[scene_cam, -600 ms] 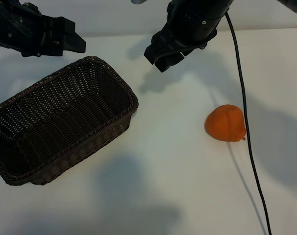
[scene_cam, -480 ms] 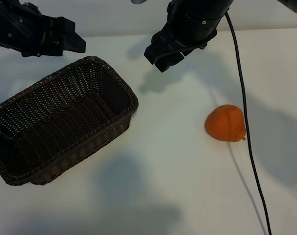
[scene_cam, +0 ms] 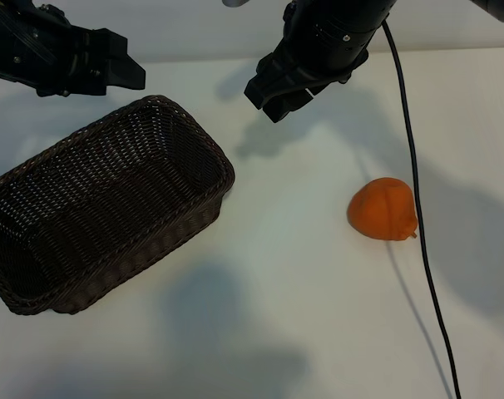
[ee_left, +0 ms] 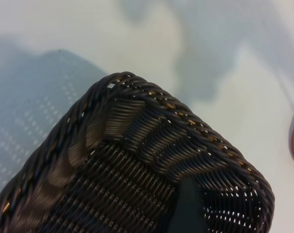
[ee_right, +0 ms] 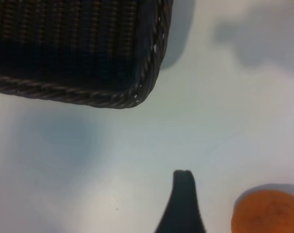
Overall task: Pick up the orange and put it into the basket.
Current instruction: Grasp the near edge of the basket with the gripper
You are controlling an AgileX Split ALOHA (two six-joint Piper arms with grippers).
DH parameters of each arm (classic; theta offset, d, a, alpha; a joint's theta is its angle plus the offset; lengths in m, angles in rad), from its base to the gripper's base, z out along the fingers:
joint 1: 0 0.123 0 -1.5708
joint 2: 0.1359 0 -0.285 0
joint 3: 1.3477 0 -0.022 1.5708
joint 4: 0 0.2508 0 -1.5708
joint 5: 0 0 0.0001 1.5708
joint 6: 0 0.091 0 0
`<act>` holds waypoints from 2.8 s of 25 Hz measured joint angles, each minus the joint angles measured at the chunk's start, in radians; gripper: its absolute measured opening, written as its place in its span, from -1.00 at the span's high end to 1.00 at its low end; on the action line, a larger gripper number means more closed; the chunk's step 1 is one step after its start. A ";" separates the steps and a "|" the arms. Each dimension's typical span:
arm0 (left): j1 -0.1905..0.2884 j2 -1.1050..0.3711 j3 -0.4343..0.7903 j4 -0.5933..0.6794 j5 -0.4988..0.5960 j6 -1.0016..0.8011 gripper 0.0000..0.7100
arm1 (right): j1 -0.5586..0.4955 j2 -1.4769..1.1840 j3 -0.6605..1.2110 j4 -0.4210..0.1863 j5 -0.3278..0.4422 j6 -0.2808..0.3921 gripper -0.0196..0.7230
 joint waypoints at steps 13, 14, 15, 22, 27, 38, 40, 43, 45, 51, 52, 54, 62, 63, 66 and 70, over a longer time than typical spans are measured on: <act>0.000 0.000 0.000 0.000 0.000 0.000 -0.66 | 0.000 0.000 0.000 0.000 -0.248 0.000 -0.56; 0.000 0.000 0.000 0.000 0.000 0.000 -0.66 | 0.000 0.000 0.000 0.000 -0.254 0.000 -0.56; 0.000 0.000 0.000 0.000 0.000 0.000 -0.66 | 0.000 0.000 0.000 0.000 -0.254 0.000 -0.56; 0.000 0.000 0.000 -0.001 -0.010 0.000 -0.66 | 0.000 0.000 0.000 0.003 -0.252 0.008 -0.56; 0.000 -0.006 0.000 0.000 0.057 -0.005 -0.66 | 0.000 0.000 0.000 -0.036 -0.181 0.007 -0.56; 0.000 -0.209 0.004 0.305 0.201 -0.284 -0.66 | 0.000 0.000 0.000 -0.149 -0.092 0.001 -0.56; 0.000 -0.264 0.030 0.384 0.213 -0.362 -0.66 | 0.000 0.000 0.000 -0.149 -0.092 0.001 -0.56; 0.000 -0.346 0.116 0.462 0.215 -0.482 -0.66 | 0.000 0.000 0.000 -0.158 -0.093 0.001 -0.56; 0.000 -0.393 0.196 0.496 0.202 -0.551 -0.66 | 0.000 0.000 0.000 -0.159 -0.095 0.001 -0.56; 0.000 -0.531 0.373 0.597 0.189 -0.712 -0.66 | 0.000 0.000 0.000 -0.159 -0.103 0.001 -0.56; 0.000 -0.559 0.393 0.624 0.188 -0.742 -0.66 | 0.000 0.000 0.000 -0.159 -0.103 0.001 -0.56; 0.000 -0.611 0.428 0.680 0.187 -0.802 -0.66 | 0.000 0.000 0.000 -0.159 -0.103 0.001 -0.56; 0.000 -0.654 0.573 0.798 0.147 -0.948 -0.66 | 0.000 0.000 0.000 -0.159 -0.103 0.001 -0.56; 0.000 -0.654 0.584 0.799 0.133 -0.957 -0.66 | 0.000 0.000 0.000 -0.159 -0.103 0.001 -0.56; 0.008 -0.646 0.607 0.802 0.103 -0.980 -0.66 | 0.000 0.000 0.000 -0.159 -0.103 0.001 -0.56; 0.053 -0.642 0.652 0.804 0.076 -0.986 -0.66 | 0.000 0.000 0.000 -0.159 -0.103 0.001 -0.56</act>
